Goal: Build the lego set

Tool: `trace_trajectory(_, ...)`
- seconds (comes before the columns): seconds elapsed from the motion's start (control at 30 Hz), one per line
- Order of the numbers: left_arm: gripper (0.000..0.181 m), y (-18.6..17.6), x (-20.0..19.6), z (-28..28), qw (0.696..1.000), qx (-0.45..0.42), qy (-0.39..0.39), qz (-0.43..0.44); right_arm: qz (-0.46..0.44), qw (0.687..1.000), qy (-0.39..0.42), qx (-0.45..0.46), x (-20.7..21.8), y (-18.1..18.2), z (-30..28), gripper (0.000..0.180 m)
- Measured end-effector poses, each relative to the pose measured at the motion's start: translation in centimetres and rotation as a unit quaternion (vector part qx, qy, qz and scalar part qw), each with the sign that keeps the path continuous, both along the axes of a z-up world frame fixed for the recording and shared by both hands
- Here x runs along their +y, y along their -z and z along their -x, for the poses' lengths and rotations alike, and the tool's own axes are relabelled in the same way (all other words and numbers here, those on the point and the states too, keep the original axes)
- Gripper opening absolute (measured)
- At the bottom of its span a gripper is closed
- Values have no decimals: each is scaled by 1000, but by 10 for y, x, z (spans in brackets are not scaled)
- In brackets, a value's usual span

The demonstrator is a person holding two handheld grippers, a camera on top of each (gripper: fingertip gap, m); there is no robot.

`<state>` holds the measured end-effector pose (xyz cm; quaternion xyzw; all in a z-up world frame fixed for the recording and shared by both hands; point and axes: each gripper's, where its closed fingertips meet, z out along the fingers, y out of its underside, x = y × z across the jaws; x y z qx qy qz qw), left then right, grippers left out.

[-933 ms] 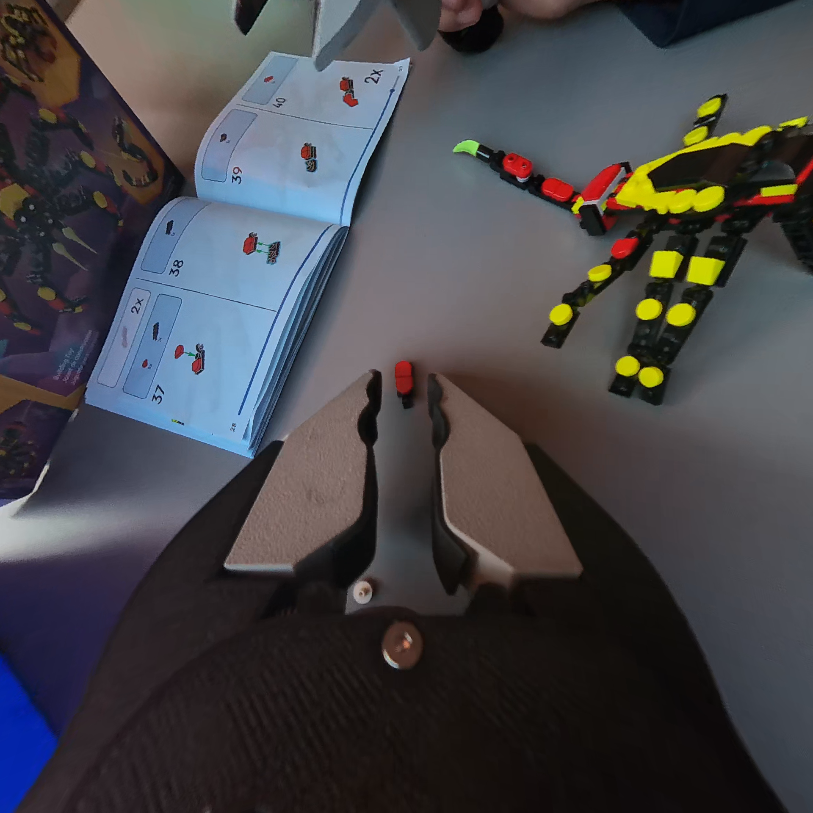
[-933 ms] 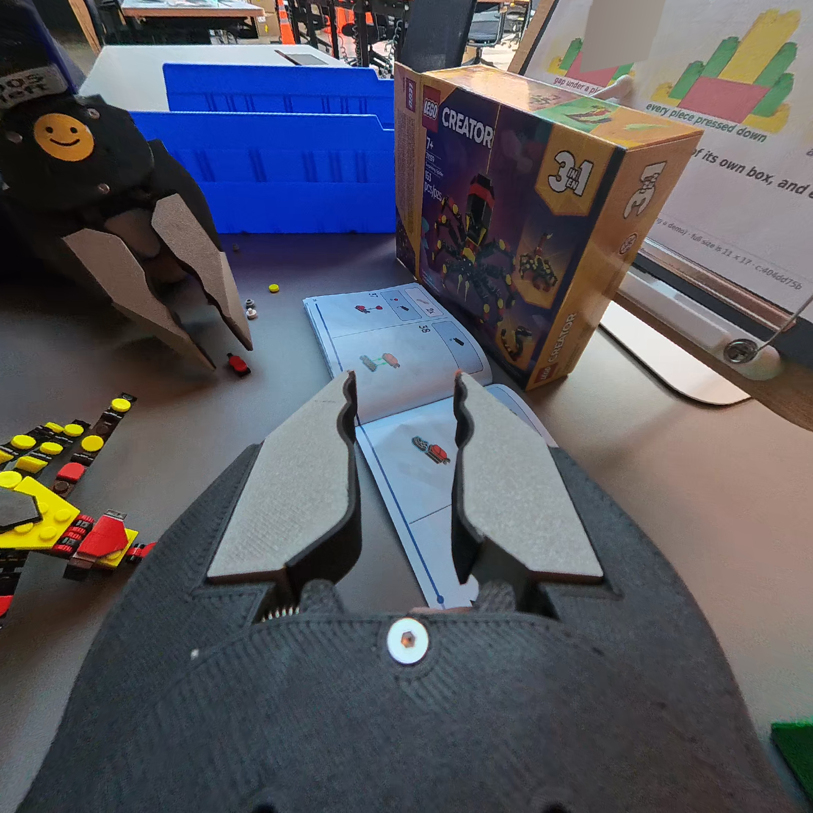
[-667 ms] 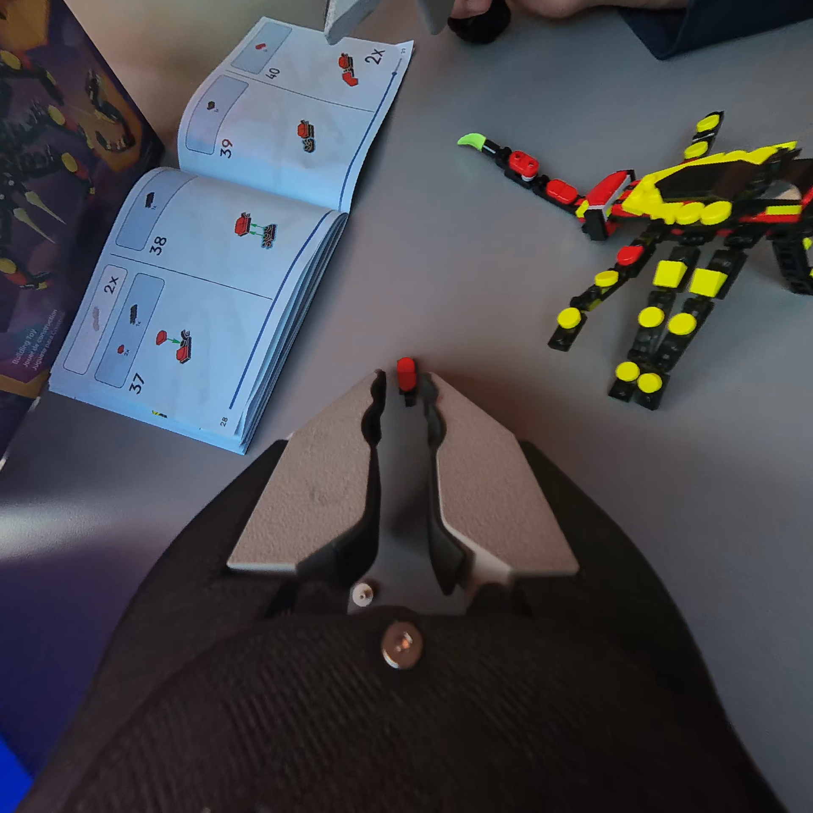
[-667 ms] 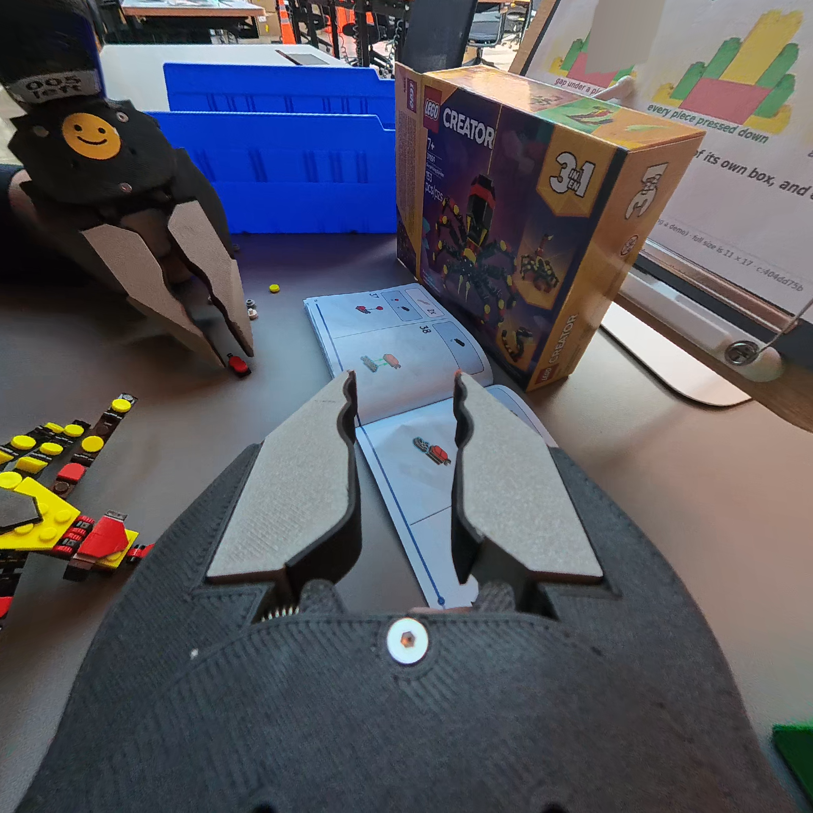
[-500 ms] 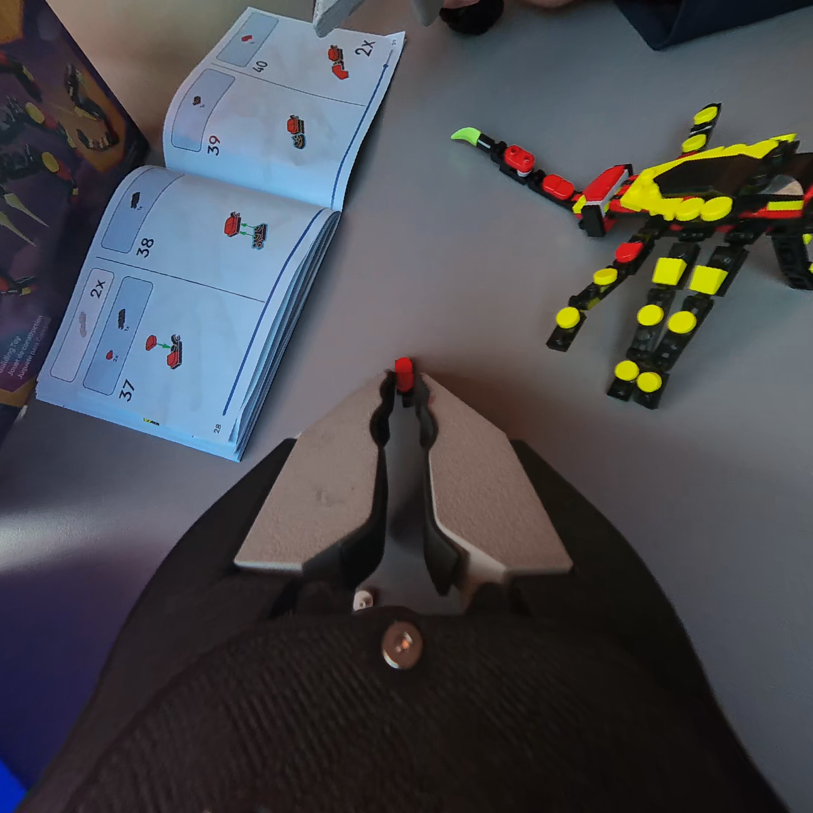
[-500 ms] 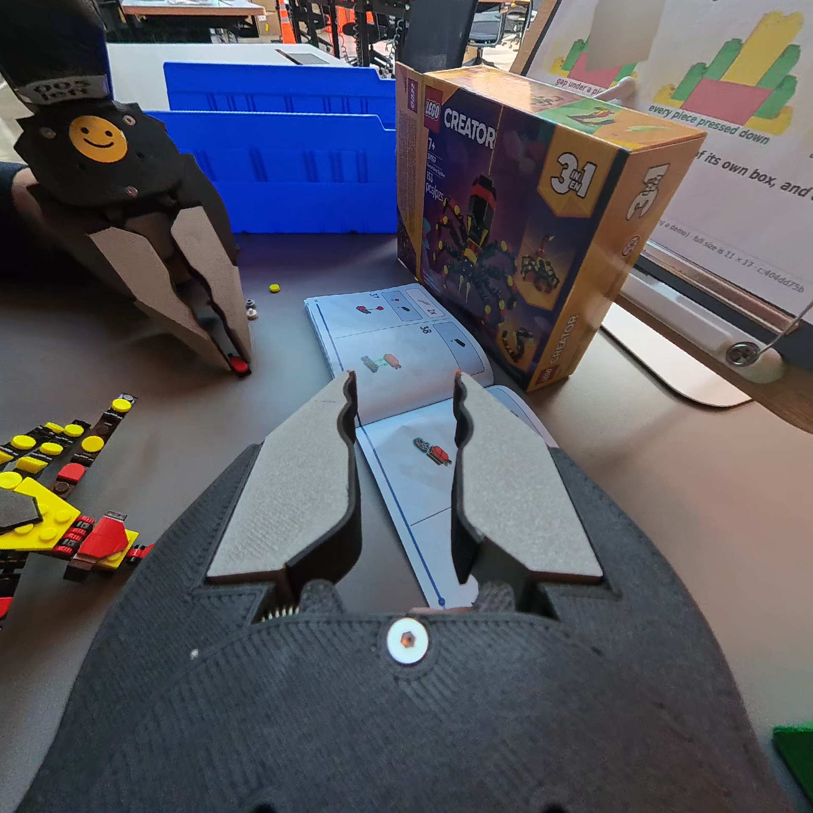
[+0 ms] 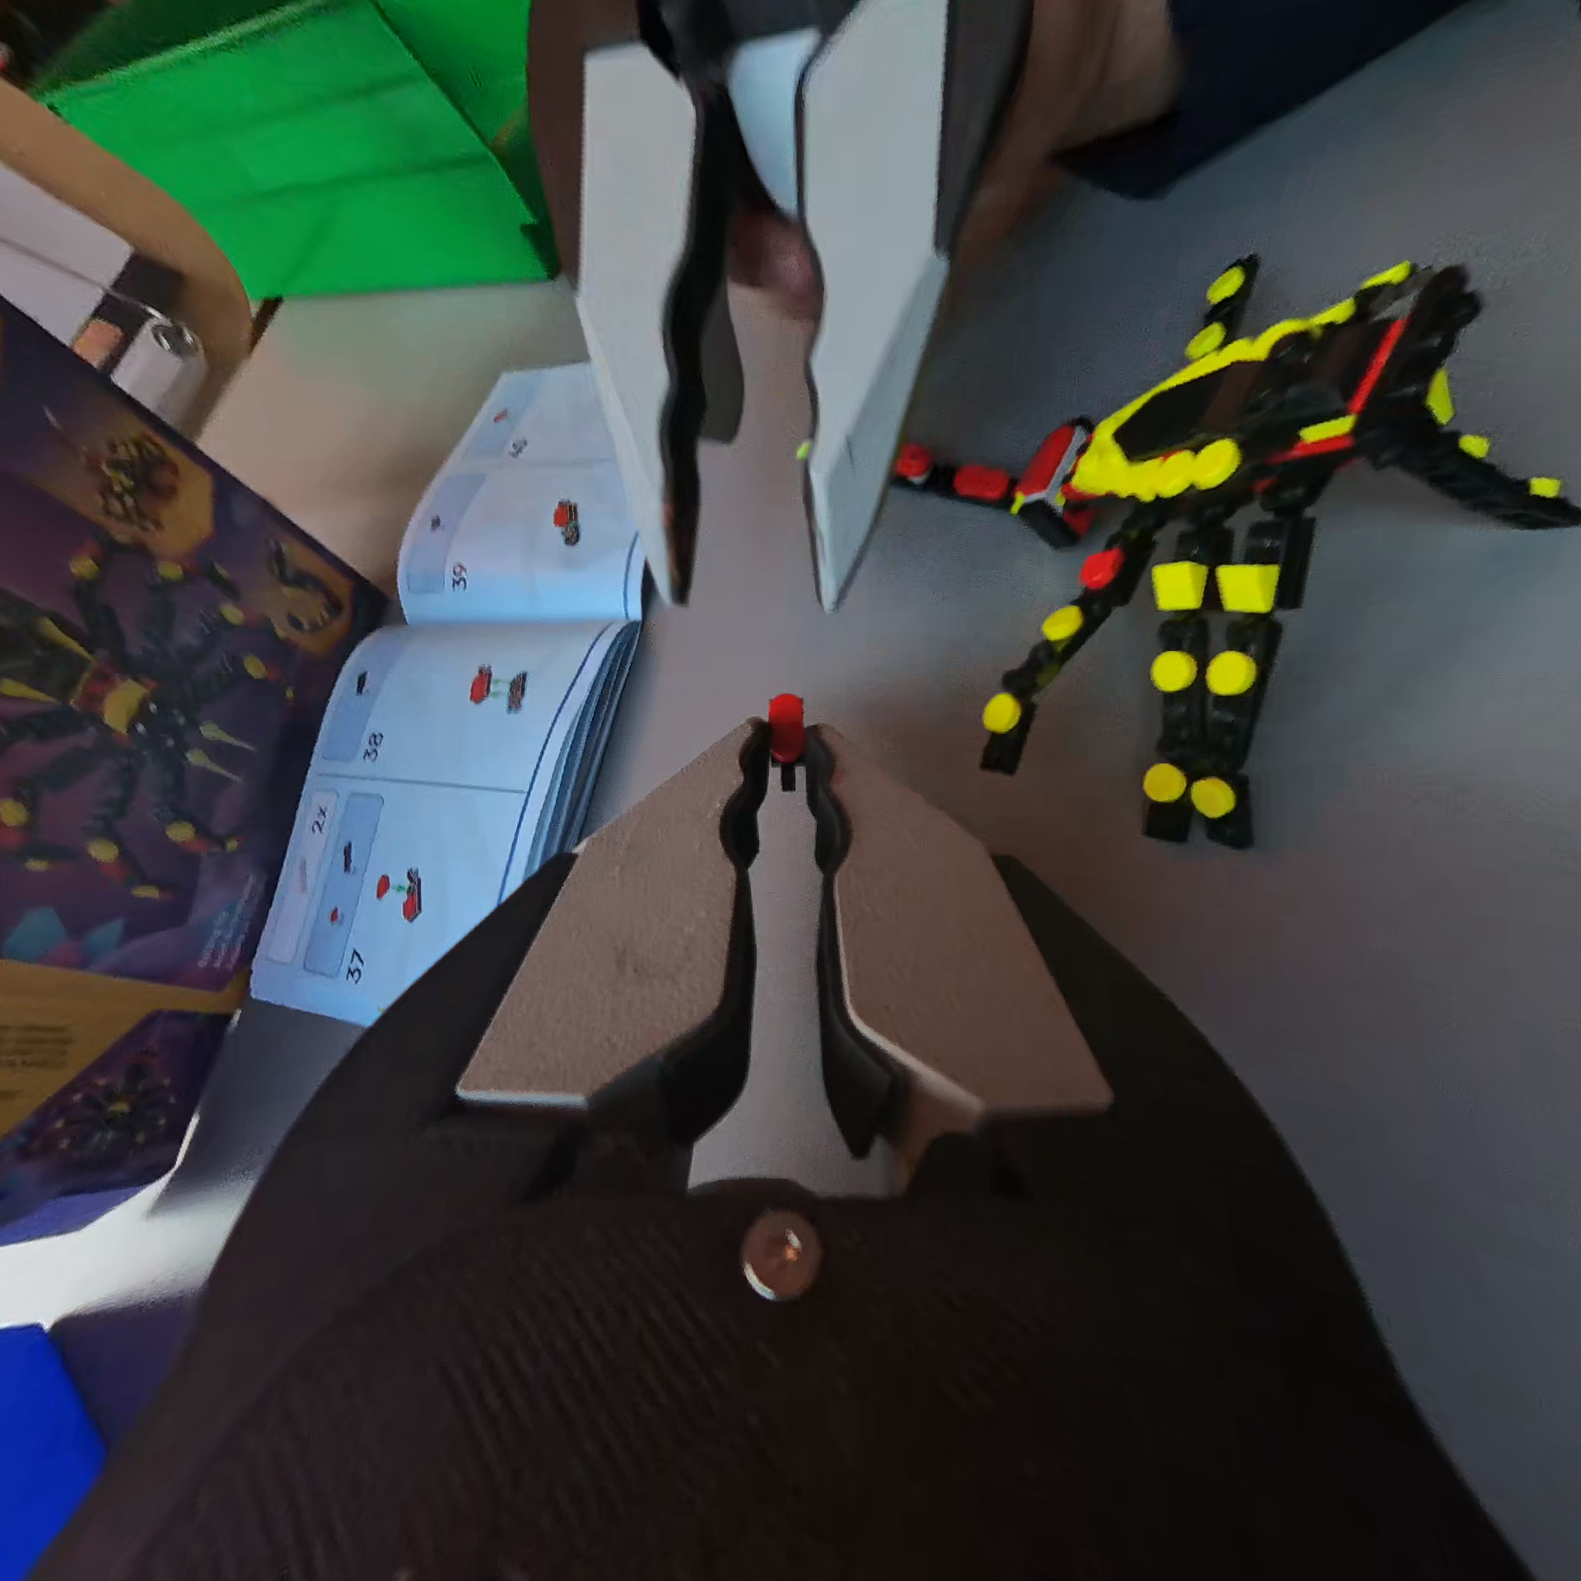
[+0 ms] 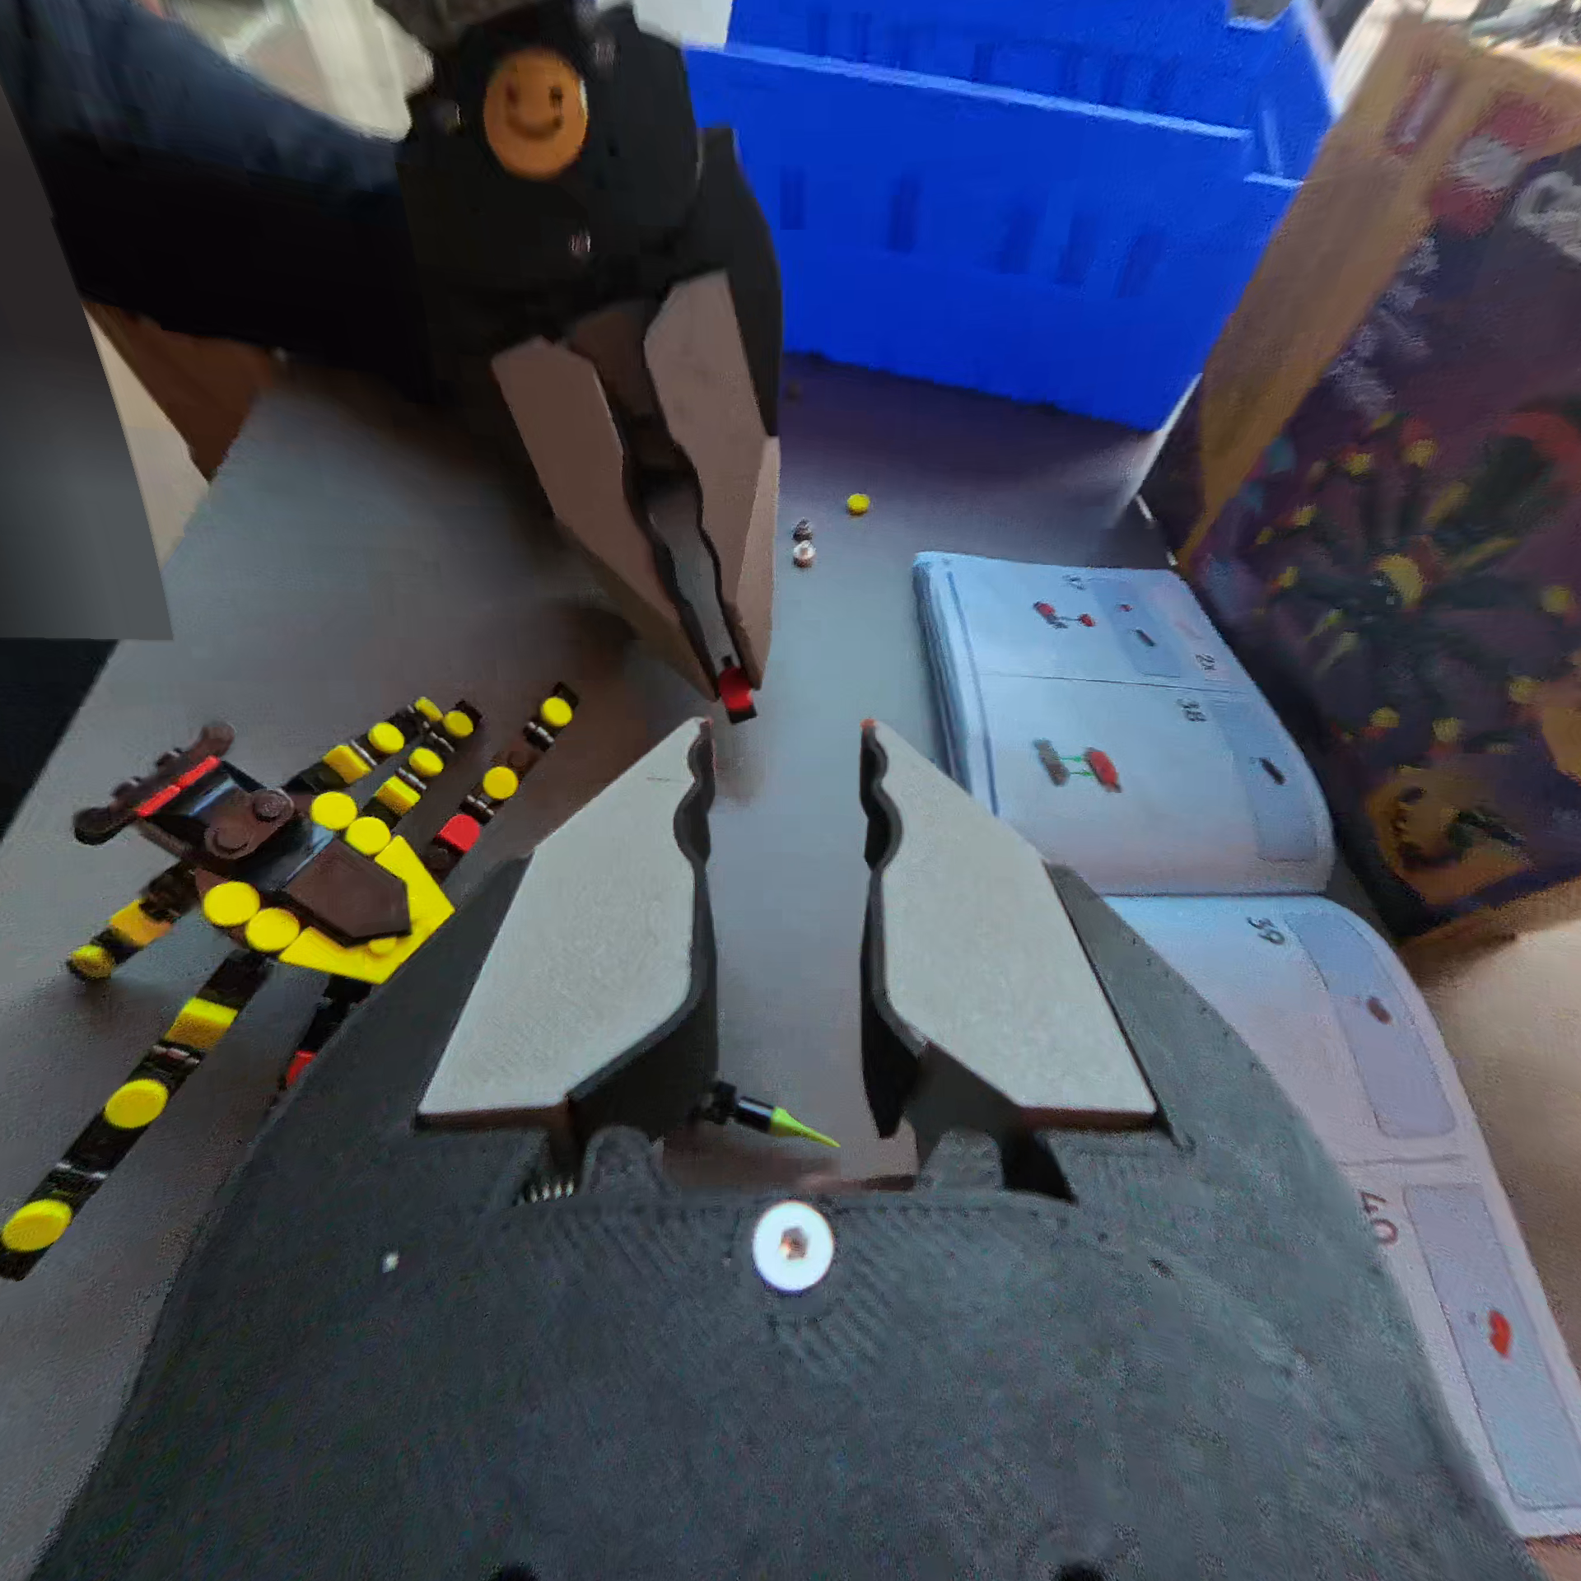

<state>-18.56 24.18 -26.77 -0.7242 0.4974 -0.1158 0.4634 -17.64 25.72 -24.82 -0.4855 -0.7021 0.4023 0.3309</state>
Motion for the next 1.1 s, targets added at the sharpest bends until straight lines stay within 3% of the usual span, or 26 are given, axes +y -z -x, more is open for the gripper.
trace_trajectory(0.03,6,-2,-1,-3,1000,-4,1,-5,-31,999,-7,-12,-7,6,2,30)
trace_trajectory(0.13,6,-8,-4,-11,1000,-15,12,-18,-100,995,-17,-4,-19,7,7,27)
trace_trajectory(0.2,6,-12,-5,-12,999,-22,11,-25,-123,992,-24,7,-22,5,7,10)
trace_trajectory(0.27,6,-15,-5,-12,999,-26,11,-28,-127,992,-23,12,-23,3,7,5)
trace_trajectory(0.63,6,-30,-11,-17,997,-59,28,-46,-118,992,-37,27,-28,-2,4,13)
trace_trajectory(0.7,6,-29,-12,-18,997,-59,29,-43,-131,990,-33,31,-28,-3,5,6)
trace_trajectory(1.1,8,-26,-13,-16,998,-52,27,-31,-148,987,-40,43,-29,-3,3,5)
